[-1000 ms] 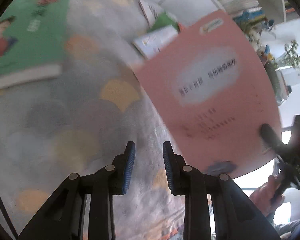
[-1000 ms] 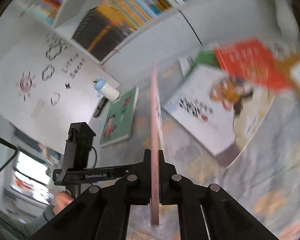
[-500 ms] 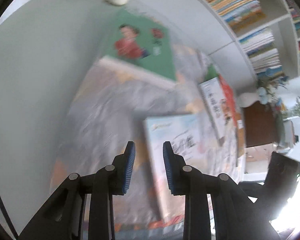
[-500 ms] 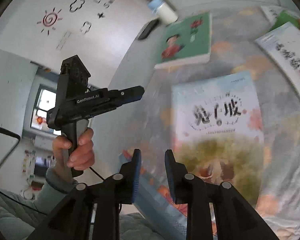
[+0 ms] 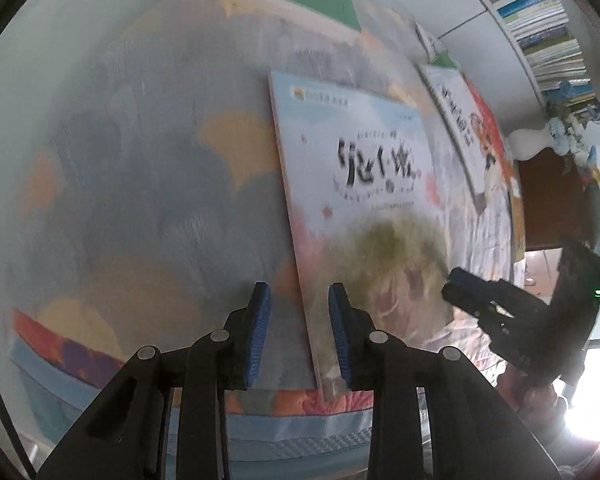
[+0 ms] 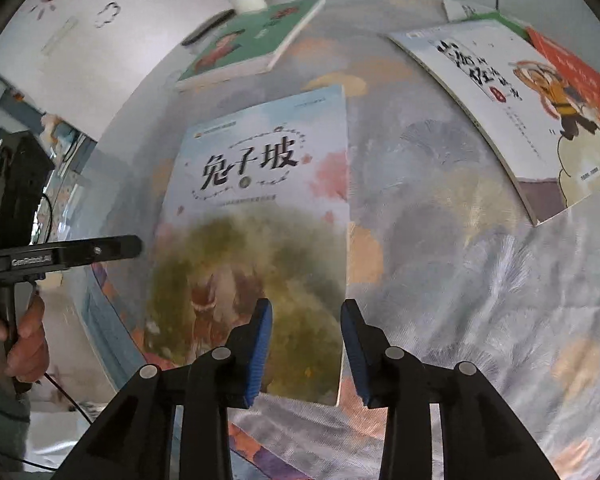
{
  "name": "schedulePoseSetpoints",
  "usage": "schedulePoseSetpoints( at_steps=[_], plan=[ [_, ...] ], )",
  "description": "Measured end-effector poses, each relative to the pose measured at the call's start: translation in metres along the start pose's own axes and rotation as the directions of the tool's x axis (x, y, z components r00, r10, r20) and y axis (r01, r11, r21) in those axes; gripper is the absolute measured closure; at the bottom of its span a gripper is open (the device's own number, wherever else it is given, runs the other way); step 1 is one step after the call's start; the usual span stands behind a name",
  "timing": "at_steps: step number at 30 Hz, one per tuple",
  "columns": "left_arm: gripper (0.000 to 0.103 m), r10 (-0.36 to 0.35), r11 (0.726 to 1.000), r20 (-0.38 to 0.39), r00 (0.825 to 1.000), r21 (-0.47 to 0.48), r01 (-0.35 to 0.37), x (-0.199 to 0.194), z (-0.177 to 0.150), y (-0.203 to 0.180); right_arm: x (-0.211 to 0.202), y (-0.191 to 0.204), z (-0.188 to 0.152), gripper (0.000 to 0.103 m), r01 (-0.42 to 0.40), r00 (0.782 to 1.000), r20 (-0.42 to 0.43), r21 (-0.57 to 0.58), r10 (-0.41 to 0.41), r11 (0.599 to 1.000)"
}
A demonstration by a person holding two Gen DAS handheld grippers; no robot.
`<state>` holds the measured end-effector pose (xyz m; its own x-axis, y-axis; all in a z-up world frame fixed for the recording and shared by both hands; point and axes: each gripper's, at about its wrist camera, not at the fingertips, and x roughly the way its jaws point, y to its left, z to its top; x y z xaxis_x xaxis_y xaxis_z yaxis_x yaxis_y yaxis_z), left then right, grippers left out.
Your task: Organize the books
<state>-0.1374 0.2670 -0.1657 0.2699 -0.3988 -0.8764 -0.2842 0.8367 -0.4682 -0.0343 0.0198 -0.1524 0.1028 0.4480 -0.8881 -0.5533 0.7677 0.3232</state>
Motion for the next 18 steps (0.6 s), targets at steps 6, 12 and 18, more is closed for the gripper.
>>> schedulePoseSetpoints(
  at_steps=[6,12,18],
  plan=[
    [0.078,-0.065,0.997,0.042,0.997,-0.032,0.067,0.003,-0.02,-0.002,0.0,0.004,-0.015,0.069,0.043,0.998,0.046,-0.027,-0.041,0.999],
    [0.079,-0.081,0.996,0.088,0.993,-0.039,0.084,0.006,-0.04,-0.013,-0.002,-0.001,-0.027,0.073,0.012,0.998,0.061,-0.026,-0.011,1.0],
    [0.078,-0.208,0.967,0.191,0.959,-0.109,0.231,-0.015,-0.052,-0.007,-0.004,-0.003,-0.037,0.073,-0.02,0.997,0.079,-0.03,0.022,0.999]
  ],
)
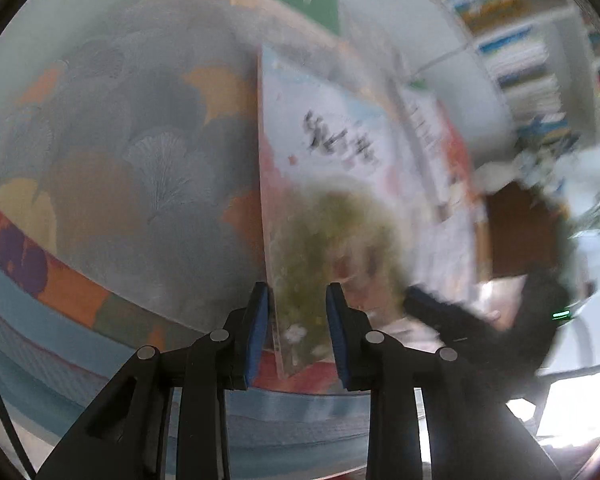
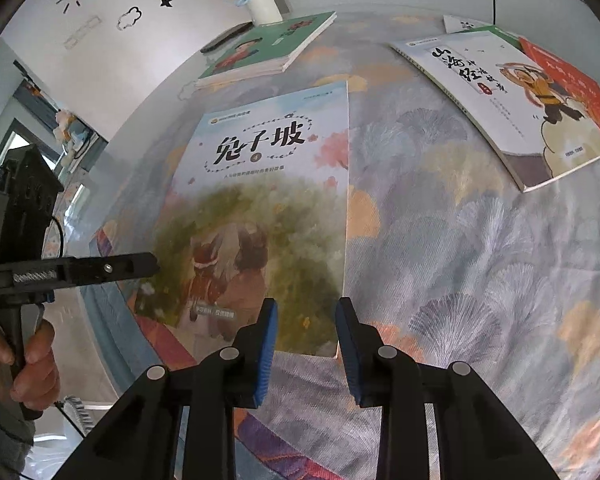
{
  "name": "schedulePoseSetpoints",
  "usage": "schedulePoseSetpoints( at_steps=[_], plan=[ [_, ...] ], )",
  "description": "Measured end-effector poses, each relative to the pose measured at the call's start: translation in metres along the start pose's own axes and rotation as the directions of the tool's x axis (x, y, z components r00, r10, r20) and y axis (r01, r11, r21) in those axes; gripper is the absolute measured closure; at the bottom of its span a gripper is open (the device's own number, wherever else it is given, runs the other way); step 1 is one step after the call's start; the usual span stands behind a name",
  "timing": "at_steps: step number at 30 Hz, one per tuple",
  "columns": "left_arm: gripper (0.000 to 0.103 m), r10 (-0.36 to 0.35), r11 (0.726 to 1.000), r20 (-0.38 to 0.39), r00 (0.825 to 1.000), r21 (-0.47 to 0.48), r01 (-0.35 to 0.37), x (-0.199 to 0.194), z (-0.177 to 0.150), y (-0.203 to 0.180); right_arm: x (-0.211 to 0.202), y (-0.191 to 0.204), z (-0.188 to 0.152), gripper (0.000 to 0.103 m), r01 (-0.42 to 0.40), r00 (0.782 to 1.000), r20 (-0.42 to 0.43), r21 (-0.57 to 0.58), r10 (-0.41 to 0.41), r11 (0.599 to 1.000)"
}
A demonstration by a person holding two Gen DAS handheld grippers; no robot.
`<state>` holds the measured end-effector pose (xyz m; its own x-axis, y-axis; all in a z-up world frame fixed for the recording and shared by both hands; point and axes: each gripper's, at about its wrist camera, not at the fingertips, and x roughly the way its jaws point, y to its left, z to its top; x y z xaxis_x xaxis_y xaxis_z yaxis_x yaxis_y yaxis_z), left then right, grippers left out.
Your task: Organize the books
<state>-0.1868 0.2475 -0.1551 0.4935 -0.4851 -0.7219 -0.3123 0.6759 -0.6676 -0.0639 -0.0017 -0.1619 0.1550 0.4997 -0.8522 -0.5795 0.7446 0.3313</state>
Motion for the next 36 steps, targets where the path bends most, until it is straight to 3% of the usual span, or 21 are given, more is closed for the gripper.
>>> schedulePoseSetpoints(
  at_steps=[2,3,5,8,11,13,16,19,22,24,25,27,29,31,32,33,34,36],
  plan=[
    [0.078,-0.144,0.989,0.058,0.988,-0.011,0.145,-0.017,-0.002,-0.009,-0.001,-0.004,-0.002,0.073,-0.02,1.0,0.005,0.02,0.019,1.0],
    [0.078,-0.17,0.985,0.067,0.983,-0.001,0.17,-0.021,-0.002,-0.014,-0.001,-0.006,-0.002,0.073,-0.032,0.999,0.004,0.032,0.032,0.999],
    [0.078,-0.12,0.992,0.061,0.991,0.049,0.117,-0.016,-0.002,-0.027,-0.003,-0.013,-0.003,0.073,-0.064,0.998,0.002,0.065,0.064,0.996],
    [0.09,-0.003,0.999,0.025,1.0,0.051,0.002,0.01,-0.006,-0.027,-0.004,-0.022,-0.003,0.073,-0.104,0.994,0.002,0.112,0.105,0.988],
    [0.093,0.038,0.998,0.015,0.999,0.046,-0.038,0.026,-0.009,-0.026,-0.006,-0.024,-0.004,0.073,-0.111,0.994,0.002,0.119,0.112,0.987],
    [0.093,0.032,0.999,0.022,0.999,0.043,-0.033,0.028,-0.011,-0.031,-0.006,-0.024,-0.004,0.073,-0.092,0.996,-0.003,0.106,0.093,0.99],
    [0.093,-0.048,0.999,0.029,0.998,0.002,0.048,0.025,-0.006,-0.031,-0.006,-0.029,-0.003,0.073,-0.106,0.993,-0.033,0.118,0.111,0.987],
    [0.093,-0.147,0.987,0.023,0.989,-0.064,0.148,0.024,0.004,-0.024,-0.011,-0.048,-0.005,0.07,-0.19,0.978,-0.048,0.214,0.205,0.958],
    [0.093,-0.248,0.96,0.025,0.968,-0.131,0.249,0.02,0.011,-0.017,-0.012,-0.07,-0.012,0.057,-0.305,0.943,-0.023,0.337,0.332,0.891],
    [0.093,-0.294,0.941,0.029,0.955,-0.165,0.295,0.018,0.015,-0.014,-0.008,-0.083,-0.017,0.05,-0.41,0.898,0.03,0.424,0.44,0.808],
    [0.093,-0.307,0.935,0.029,0.951,-0.178,0.307,0.02,0.017,-0.014,-0.002,-0.087,-0.019,0.05,-0.47,0.861,0.058,0.467,0.505,0.749],
    [0.093,-0.344,0.914,0.032,0.939,-0.217,0.342,0.021,0.018,-0.01,0.01,-0.092,-0.021,0.05,-0.533,0.812,0.095,0.526,0.576,0.663],
    [0.093,-0.353,0.905,0.033,0.935,-0.241,0.35,0.023,0.019,-0.007,0.022,-0.095,-0.02,0.05,-0.574,0.776,0.137,0.557,0.615,0.6],
    [0.094,-0.307,0.925,0.026,0.951,-0.229,0.304,0.024,0.019,-0.008,0.026,-0.096,-0.014,0.06,-0.596,0.759,0.166,0.565,0.629,0.57],
    [0.094,-0.278,0.936,0.021,0.96,-0.22,0.276,0.024,0.019,-0.008,0.028,-0.093,-0.008,0.07,-0.605,0.753,0.171,0.559,0.635,0.567],
    [0.095,-0.262,0.942,0.015,0.965,-0.213,0.259,0.024,0.02,-0.008,0.028,-0.09,-0.004,0.075,-0.592,0.768,0.162,0.55,0.619,0.59],
    [0.095,-0.237,0.952,0.009,0.971,-0.197,0.234,0.024,0.021,-0.01,0.025,-0.086,-0.005,0.08,-0.575,0.787,0.152,0.53,0.597,0.623],
    [0.095,-0.156,0.98,-0.009,0.988,-0.127,0.154,0.025,0.024,-0.02,0.015,-0.071,0.004,0.084,-0.512,0.844,0.102,0.445,0.527,0.735]
  ],
)
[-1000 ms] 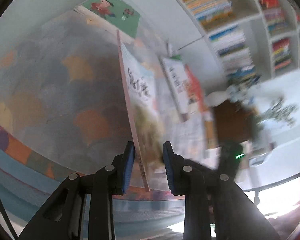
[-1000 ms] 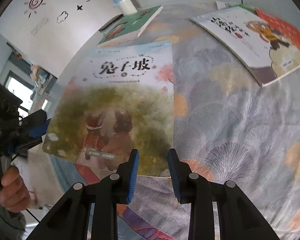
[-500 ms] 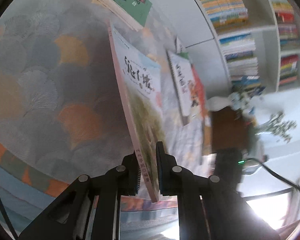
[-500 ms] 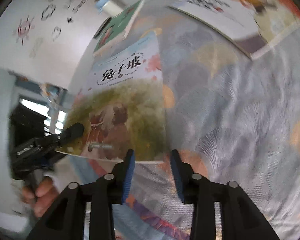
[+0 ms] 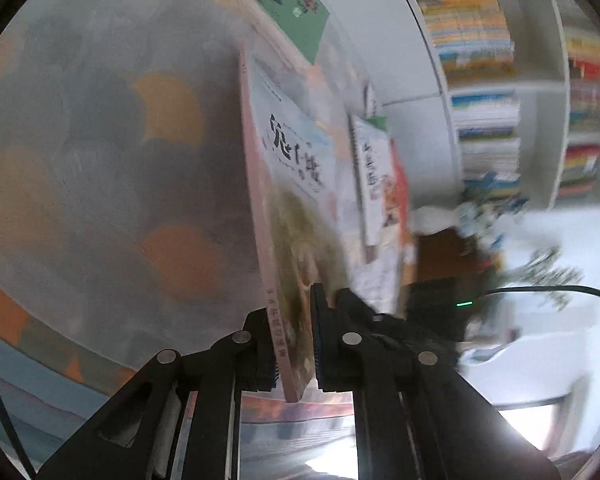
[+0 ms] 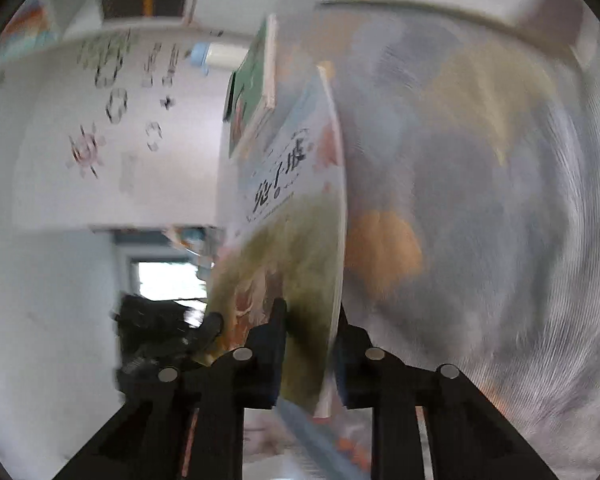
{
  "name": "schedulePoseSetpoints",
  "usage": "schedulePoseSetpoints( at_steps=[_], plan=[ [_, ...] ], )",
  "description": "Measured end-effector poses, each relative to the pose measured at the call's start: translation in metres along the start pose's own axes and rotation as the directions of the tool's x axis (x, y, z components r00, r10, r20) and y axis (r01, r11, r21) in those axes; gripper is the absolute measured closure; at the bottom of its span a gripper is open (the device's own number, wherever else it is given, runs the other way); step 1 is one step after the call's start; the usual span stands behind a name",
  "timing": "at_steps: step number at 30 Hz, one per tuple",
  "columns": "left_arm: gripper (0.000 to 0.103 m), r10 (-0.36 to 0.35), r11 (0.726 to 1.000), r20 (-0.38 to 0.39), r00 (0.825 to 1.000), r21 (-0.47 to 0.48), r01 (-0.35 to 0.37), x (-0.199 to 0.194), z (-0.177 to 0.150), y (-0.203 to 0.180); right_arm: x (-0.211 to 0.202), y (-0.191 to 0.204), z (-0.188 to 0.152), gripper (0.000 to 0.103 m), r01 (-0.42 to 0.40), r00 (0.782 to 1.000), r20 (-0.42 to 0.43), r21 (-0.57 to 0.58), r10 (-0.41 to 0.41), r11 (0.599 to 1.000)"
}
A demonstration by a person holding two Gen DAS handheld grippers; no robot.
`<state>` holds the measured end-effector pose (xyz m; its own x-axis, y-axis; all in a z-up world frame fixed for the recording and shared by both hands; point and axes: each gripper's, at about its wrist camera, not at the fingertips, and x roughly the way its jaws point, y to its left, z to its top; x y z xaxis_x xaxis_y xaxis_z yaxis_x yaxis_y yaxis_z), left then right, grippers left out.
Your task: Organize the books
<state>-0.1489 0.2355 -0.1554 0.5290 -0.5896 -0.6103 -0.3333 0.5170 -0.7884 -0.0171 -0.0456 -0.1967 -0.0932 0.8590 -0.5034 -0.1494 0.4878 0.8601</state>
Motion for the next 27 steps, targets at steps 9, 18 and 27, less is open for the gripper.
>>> schedulePoseSetpoints(
  at_steps=[9,18,27],
  plan=[
    [0.093,0.127,0.946,0.043,0.991,0.295,-0.134,-0.008,0.015,-0.059,-0.001,0.106,-0.026,0.084,0.408,0.91,0.17,-0.54,-0.379,0.736],
    [0.093,0.056,0.913,0.131,0.99,0.395,-0.104,-0.043,0.071,-0.097,-0.022,0.172,-0.006,0.082,0.47,0.883,0.317,-0.614,-0.347,0.634],
    [0.093,0.119,0.908,0.205,0.972,0.374,-0.19,-0.038,0.184,-0.081,0.041,0.205,0.1,0.081,0.461,0.887,0.327,-0.611,-0.325,0.644]
  ],
)
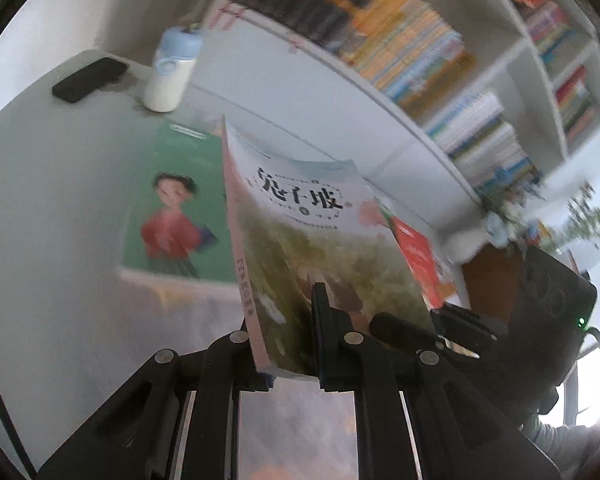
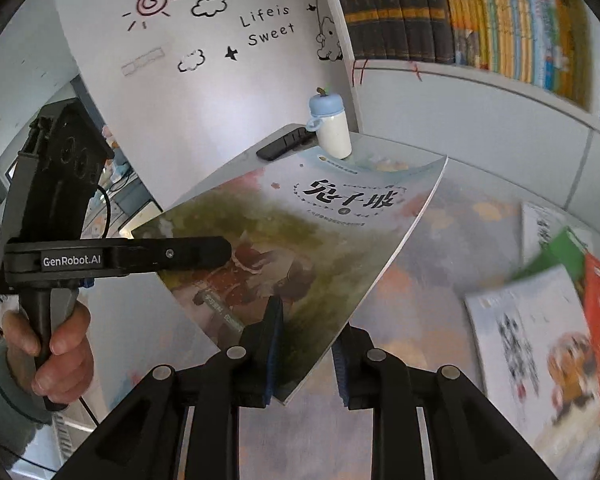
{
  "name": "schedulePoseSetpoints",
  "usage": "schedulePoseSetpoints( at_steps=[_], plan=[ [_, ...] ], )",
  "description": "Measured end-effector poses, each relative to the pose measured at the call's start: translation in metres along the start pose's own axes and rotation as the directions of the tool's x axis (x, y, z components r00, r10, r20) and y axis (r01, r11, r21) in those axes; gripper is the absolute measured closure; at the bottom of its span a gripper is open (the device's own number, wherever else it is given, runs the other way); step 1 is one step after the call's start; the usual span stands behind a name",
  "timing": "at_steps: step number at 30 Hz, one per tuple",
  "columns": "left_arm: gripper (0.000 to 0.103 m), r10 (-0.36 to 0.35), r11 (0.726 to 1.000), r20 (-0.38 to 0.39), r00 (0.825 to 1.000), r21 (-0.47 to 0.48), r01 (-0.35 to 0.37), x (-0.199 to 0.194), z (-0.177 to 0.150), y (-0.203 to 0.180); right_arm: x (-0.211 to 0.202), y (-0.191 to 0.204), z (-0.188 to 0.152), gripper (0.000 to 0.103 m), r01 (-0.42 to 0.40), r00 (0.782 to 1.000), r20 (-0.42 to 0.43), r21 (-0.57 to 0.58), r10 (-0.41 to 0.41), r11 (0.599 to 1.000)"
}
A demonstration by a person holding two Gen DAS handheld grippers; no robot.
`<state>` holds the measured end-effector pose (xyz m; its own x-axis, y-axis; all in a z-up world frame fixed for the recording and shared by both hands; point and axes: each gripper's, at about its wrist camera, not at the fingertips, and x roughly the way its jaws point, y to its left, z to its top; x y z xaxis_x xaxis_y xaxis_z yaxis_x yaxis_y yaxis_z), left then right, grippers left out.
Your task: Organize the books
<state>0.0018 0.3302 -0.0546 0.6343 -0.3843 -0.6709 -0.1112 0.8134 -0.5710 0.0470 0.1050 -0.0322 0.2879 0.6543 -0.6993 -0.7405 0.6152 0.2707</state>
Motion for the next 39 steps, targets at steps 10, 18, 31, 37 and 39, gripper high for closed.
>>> schedulePoseSetpoints(
  at_steps=[10,18,31,37,39],
  plan=[
    [0.092,0.02,0.996,-0.062,0.998,-0.089,-0.026,0.063,0.044,0.072,0.111,-0.036,0.052,0.081,-0.002,0.996,-0.092,0.062,0.008,0.998],
    [0.083,0.051,0.989,-0.123,0.991,-0.135,-0.067,0.07,0.039,0.104,0.146,-0.057,0.054,0.08,0.004,0.99,-0.139,0.137,0.015,0.991],
    [0.082,0.122,0.987,-0.096,0.988,-0.095,-0.131,0.036,0.032,0.102,0.149,-0.066,0.03,0.071,0.011,0.974,-0.223,0.224,0.04,0.974],
    [0.082,0.002,1.0,-0.182,0.983,-0.01,-0.004,0.066,0.023,0.047,0.091,-0.084,-0.015,0.071,0.085,0.976,-0.215,0.304,-0.019,0.949],
    [0.082,-0.013,0.998,-0.229,0.973,0.054,0.026,0.083,0.014,0.015,0.06,-0.1,-0.037,0.071,0.128,0.978,-0.203,0.361,-0.056,0.924]
  ],
)
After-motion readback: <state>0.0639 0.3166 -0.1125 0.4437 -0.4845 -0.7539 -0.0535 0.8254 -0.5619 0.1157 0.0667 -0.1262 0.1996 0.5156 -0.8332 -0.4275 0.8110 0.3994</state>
